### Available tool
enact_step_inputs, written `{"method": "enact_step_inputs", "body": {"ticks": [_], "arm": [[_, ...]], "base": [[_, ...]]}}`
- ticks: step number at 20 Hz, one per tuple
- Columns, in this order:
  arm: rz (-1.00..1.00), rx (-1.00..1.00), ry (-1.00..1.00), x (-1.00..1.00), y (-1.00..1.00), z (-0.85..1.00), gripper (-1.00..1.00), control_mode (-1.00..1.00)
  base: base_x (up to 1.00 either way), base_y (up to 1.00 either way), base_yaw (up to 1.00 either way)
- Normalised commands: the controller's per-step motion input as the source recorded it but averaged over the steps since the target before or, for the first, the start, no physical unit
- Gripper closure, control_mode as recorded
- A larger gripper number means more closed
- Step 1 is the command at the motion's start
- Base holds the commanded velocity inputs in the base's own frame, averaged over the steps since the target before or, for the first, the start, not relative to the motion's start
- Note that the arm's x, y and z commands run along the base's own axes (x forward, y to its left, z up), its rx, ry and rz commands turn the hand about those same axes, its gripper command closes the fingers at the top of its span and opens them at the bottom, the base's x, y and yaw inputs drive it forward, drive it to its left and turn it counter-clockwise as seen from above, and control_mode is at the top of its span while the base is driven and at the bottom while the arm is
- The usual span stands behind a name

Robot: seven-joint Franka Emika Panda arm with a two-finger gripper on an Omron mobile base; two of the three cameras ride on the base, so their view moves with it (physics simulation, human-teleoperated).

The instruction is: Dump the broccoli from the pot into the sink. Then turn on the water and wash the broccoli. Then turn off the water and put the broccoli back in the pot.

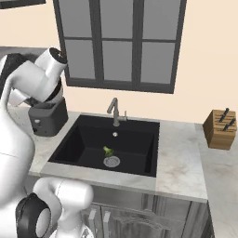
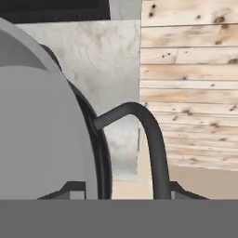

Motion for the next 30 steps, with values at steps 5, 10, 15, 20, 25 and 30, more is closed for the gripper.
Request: {"method": "enact_step_inputs", "body": {"ticks": [5,10,15,20,25,30], "arm": [[0.06,-0.32,0.0,-0.92,0.38,-0.55,1.0,-1.0],[0.04,-0.29,0.02,-0.36,0.24,-0.72,1.0,-1.0],[0.05,-0.24,0.02,-0.02,0.23,-0.68,1.0,-1.0],[0.07,-0.22,0.05,0.0,0.3,-0.68,1.0,-1.0],[0.08,-0.2,0.12,0.22,0.24,-0.77,1.0,-1.0],[0.08,-0.13,0.11,0.34,0.26,-0.66,1.0,-1.0]], "base": [[0.0,0.0,0.0],[0.0,0.0,0.0],[0.0,0.0,0.0],[0.0,0.0,0.0],[0.0,0.0,0.0],[0.0,0.0,0.0]]}}
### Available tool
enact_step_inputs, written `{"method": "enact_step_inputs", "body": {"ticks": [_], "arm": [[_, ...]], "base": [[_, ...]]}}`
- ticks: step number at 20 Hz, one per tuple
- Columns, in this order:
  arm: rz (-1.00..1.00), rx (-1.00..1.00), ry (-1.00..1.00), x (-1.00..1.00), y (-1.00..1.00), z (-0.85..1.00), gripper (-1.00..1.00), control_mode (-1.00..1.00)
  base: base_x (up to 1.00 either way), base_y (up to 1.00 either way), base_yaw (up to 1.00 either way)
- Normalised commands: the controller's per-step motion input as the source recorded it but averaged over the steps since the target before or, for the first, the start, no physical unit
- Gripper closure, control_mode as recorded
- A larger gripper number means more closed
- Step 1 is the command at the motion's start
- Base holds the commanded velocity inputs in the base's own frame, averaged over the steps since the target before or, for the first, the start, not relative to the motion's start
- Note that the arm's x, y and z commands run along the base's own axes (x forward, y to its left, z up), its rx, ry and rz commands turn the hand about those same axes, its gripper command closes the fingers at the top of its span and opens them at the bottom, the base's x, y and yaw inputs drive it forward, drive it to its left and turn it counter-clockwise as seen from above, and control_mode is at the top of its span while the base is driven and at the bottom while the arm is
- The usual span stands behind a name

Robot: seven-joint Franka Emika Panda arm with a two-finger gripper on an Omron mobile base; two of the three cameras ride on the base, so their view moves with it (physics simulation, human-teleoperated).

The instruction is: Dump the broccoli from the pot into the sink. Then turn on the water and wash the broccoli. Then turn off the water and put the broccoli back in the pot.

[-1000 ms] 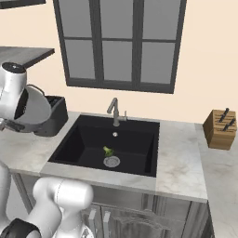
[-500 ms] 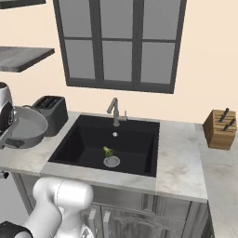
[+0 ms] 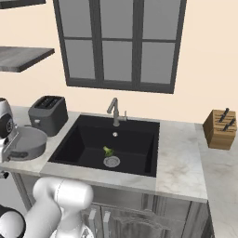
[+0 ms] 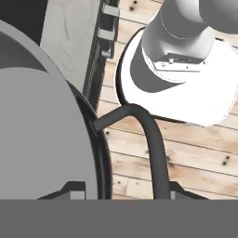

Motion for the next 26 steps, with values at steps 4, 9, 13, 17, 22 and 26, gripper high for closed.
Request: {"method": "enact_step_inputs", "body": {"ticks": [4,9,13,17,22,26], "arm": [[0.05,-0.09,0.08,0.4,0.26,-0.35,1.0,-1.0],[0.04,-0.09,0.04,0.39,0.24,-0.28,1.0,-1.0],[0.02,-0.1,0.05,0.39,0.19,-0.32,1.0,-1.0],[0.02,-0.11,0.02,0.2,0.14,-0.31,1.0,-1.0],[0.02,-0.11,0.02,0.34,0.1,-0.38,1.0,-1.0],[0.01,-0.11,0.04,0.2,0.03,-0.35,-1.0,-1.0]], "base": [[0.0,0.0,0.0],[0.0,0.0,0.0],[0.0,0.0,0.0],[0.0,0.0,0.0],[0.0,0.0,0.0],[0.0,0.0,0.0]]}}
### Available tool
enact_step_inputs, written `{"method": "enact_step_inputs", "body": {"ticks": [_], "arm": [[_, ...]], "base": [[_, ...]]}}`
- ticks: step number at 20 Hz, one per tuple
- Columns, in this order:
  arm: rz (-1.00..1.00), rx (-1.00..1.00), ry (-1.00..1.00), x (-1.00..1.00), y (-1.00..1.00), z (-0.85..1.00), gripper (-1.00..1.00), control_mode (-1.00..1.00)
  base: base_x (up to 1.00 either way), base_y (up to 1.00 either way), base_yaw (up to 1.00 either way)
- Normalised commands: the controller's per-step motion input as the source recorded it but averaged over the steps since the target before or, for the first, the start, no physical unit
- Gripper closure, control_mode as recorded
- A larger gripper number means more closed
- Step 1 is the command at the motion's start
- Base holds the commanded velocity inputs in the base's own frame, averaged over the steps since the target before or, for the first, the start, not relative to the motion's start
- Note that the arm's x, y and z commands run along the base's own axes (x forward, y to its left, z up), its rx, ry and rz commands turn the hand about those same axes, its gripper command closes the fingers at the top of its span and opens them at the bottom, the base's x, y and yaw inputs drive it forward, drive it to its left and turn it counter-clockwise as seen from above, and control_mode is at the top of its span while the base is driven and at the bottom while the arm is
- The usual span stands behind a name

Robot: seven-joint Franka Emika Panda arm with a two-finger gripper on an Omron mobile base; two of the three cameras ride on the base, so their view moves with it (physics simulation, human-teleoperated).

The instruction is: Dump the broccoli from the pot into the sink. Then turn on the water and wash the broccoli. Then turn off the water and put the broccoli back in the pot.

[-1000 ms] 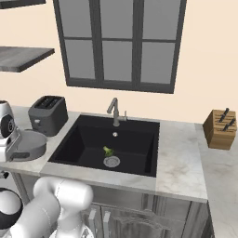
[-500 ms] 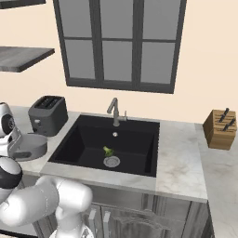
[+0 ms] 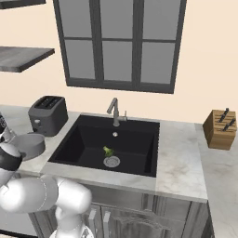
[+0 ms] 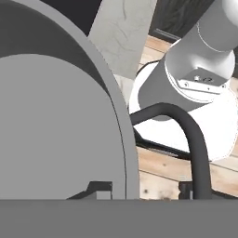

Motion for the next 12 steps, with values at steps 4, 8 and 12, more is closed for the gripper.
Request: {"method": "enact_step_inputs", "body": {"ticks": [4,8,12], "arm": [[0.0,-0.12,0.05,0.0,0.0,-0.13,-1.0,-1.0],[0.0,-0.06,0.04,0.0,-0.15,0.0,-1.0,-1.0],[0.0,-0.01,0.04,-0.02,-0.34,0.0,-1.0,-1.0]], "base": [[0.0,0.0,0.0],[0.0,0.0,0.0],[0.0,0.0,0.0]]}}
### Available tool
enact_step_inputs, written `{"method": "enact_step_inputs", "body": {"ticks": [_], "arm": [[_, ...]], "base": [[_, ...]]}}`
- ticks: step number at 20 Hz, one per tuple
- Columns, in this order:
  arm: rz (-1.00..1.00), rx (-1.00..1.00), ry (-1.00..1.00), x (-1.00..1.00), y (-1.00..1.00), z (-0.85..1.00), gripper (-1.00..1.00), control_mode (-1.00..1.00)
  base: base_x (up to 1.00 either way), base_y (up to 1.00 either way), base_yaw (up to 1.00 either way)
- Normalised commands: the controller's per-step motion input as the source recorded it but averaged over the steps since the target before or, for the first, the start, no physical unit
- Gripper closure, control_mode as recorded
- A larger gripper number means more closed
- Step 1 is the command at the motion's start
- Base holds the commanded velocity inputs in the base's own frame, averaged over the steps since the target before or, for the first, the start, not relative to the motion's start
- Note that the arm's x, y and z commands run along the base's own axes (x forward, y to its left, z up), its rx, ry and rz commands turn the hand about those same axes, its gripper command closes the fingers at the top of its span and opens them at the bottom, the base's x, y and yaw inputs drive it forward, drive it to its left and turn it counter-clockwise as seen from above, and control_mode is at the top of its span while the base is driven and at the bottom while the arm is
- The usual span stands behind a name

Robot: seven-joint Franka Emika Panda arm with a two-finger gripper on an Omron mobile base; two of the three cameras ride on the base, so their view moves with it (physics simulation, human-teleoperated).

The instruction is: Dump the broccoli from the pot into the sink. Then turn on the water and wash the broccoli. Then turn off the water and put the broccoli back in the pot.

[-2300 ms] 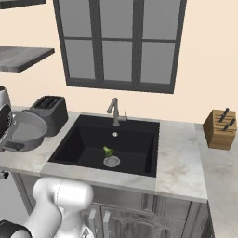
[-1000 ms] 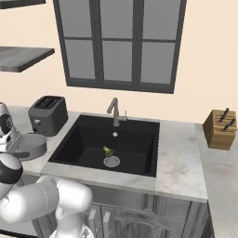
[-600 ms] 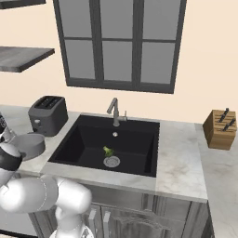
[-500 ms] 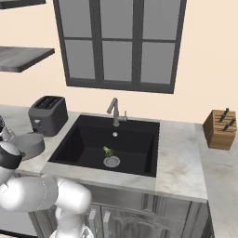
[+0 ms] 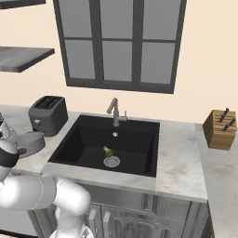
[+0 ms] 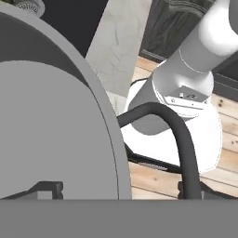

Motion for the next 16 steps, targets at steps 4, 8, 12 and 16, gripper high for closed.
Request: {"method": "enact_step_inputs", "body": {"ticks": [4,8,12,16], "arm": [[0.0,0.0,0.04,-0.11,-0.38,0.03,-1.0,-1.0],[0.0,0.0,0.04,-0.19,-0.34,0.0,-1.0,-1.0],[0.0,0.0,0.02,-0.19,-0.33,0.04,-1.0,-1.0],[0.0,0.0,0.0,-0.4,-0.21,0.63,-1.0,-1.0]], "base": [[0.0,0.0,0.0],[0.0,0.0,0.0],[0.0,0.0,0.0],[0.0,0.0,0.0]]}}
